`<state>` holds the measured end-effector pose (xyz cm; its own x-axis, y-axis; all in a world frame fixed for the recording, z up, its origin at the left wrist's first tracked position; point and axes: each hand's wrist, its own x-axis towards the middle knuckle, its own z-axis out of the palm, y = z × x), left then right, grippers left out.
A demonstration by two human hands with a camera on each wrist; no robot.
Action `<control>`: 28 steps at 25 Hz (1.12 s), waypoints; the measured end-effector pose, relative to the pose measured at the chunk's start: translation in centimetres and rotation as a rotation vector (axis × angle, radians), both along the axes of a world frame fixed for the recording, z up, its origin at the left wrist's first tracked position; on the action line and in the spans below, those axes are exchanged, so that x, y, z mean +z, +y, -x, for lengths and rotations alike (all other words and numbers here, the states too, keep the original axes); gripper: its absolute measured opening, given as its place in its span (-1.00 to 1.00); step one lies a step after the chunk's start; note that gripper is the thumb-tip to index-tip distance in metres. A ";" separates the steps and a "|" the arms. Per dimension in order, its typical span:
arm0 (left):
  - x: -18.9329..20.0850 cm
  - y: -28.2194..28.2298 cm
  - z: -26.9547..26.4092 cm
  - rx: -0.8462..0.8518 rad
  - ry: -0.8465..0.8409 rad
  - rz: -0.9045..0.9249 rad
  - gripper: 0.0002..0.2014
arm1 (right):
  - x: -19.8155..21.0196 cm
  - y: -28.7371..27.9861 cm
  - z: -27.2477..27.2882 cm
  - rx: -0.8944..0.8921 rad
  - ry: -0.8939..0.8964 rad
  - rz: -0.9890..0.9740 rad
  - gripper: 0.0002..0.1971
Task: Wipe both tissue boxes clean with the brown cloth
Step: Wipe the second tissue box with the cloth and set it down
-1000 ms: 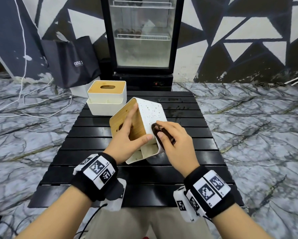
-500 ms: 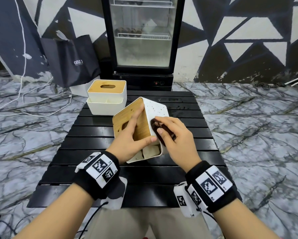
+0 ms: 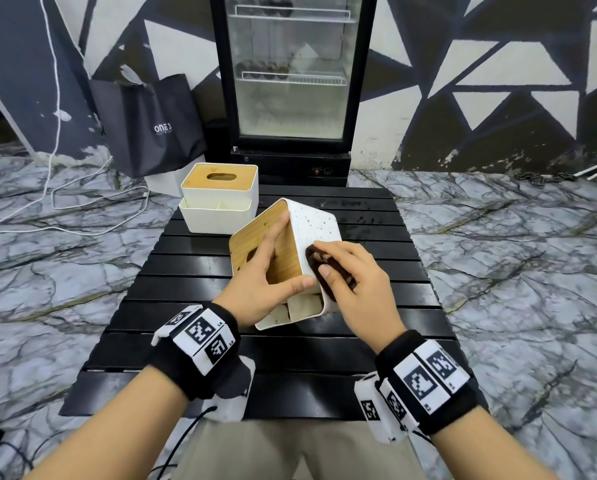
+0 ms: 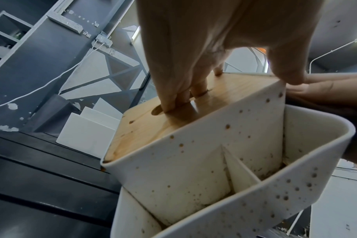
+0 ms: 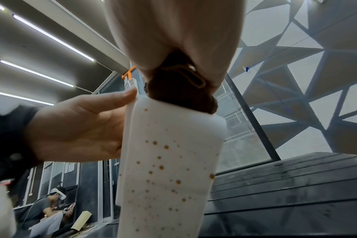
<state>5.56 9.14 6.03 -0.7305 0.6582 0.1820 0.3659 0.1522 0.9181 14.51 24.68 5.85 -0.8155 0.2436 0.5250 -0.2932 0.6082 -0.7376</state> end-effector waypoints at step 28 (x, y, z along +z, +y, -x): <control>0.4 0.4 -0.4 0.026 -0.107 -0.075 -0.14 | -3.3 -0.9 -1.5 -0.062 0.022 0.038 -0.59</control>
<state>5.94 9.54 6.42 -0.7649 0.6266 0.1495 0.2617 0.0902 0.9609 15.97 23.78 2.56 -0.7867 0.3132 0.5320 -0.2723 0.5973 -0.7543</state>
